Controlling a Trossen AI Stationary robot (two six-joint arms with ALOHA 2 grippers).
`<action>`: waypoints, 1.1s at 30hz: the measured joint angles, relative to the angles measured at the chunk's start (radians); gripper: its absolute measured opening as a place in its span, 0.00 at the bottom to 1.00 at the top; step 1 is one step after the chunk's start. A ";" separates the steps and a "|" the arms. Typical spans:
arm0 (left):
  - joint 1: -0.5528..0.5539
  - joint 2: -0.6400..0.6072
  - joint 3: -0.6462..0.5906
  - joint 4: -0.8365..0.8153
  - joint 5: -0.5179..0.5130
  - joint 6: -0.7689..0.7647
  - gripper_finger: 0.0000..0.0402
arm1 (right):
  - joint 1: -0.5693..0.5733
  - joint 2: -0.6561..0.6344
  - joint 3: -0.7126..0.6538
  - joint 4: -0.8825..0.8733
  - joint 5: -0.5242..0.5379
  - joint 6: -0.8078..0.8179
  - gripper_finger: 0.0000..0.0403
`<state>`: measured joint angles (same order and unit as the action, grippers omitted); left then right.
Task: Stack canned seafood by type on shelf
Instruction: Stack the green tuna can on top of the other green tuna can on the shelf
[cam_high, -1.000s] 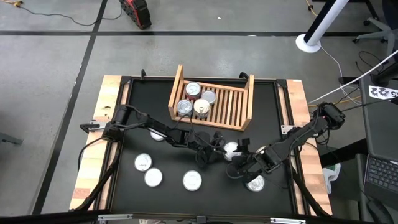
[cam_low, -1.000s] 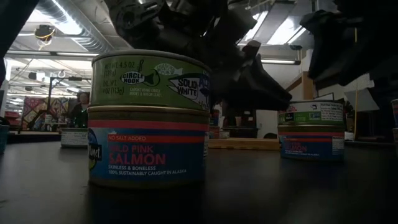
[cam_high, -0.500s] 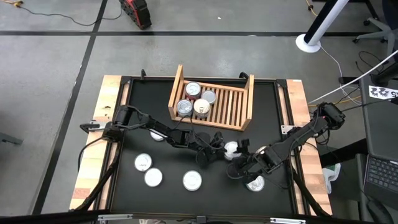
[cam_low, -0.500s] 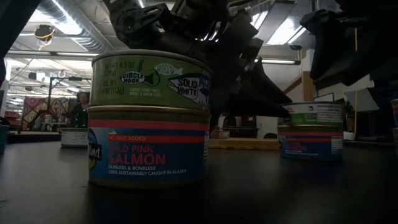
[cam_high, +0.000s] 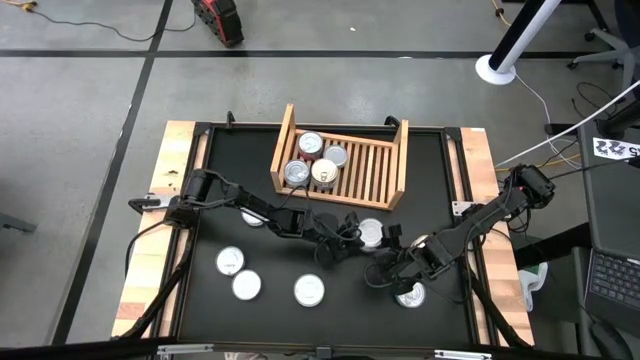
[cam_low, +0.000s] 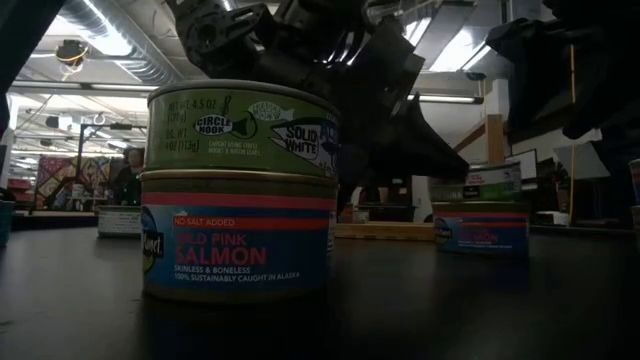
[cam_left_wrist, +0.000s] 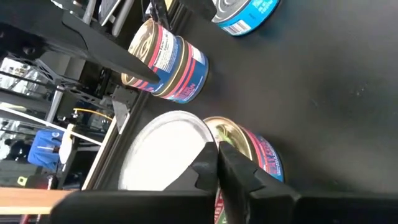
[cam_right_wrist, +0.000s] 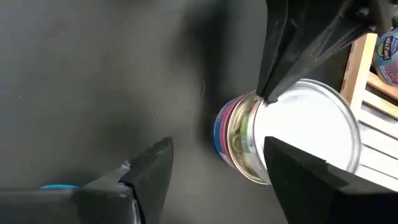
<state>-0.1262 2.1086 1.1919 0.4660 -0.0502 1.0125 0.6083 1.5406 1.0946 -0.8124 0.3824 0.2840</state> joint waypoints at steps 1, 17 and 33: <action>0.000 0.000 0.000 0.000 -0.001 -0.004 0.01 | 0.000 0.000 0.000 0.000 0.000 0.000 0.62; -0.005 0.000 0.000 -0.005 0.000 -0.023 0.01 | 0.000 0.000 -0.037 -0.057 0.073 0.051 0.62; -0.027 0.000 0.000 -0.014 0.000 -0.041 0.00 | 0.000 0.000 -0.038 -0.061 0.090 0.051 0.62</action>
<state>-0.1528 2.1086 1.1915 0.4515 -0.0502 0.9715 0.6083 1.5407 1.0565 -0.8738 0.4721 0.3355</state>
